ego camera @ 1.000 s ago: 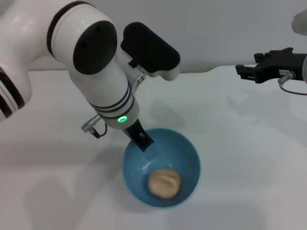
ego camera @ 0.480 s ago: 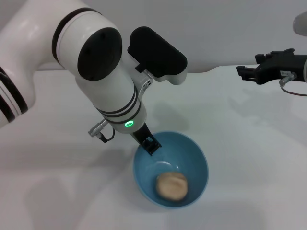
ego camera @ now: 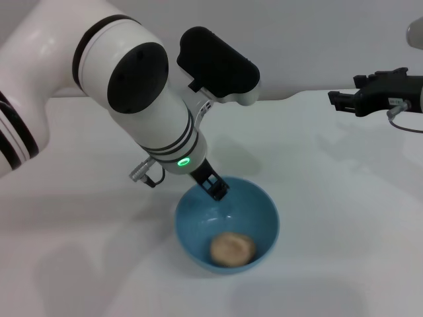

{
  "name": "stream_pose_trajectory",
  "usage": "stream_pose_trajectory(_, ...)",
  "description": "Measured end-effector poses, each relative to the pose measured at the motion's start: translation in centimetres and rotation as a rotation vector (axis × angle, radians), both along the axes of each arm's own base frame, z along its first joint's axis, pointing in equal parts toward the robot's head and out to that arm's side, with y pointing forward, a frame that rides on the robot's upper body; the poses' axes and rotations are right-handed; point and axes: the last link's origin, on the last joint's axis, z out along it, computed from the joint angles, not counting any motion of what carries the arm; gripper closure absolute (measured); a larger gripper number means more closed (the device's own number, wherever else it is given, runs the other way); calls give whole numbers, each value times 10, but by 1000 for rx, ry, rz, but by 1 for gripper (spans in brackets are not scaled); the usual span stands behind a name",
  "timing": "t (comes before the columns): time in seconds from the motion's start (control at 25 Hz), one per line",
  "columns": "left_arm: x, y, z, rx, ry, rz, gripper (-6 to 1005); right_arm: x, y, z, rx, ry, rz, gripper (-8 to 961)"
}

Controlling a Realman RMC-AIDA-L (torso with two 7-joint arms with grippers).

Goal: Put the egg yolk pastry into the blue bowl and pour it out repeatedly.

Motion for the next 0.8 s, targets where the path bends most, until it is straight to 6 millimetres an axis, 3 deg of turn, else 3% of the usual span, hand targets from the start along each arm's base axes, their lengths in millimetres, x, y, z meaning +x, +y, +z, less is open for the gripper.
stream_pose_trajectory(0.32, 8, 10, 5, 53, -54, -36, 460, 4, 0, 2, 6, 3, -14, 423)
stream_pose_trajectory(0.44, 12, 18, 13, 106, -127, -48, 401, 10, -1, 2, 4, -4, -26, 423)
stream_pose_trajectory(0.64, 6, 32, 36, 244, -287, -77, 303, 18, -5, -1, -10, -20, -32, 423)
stream_pose_trajectory(0.8, -15, 39, 65, 454, -462, -118, 244, 25, -6, -1, -1, -20, -45, 423)
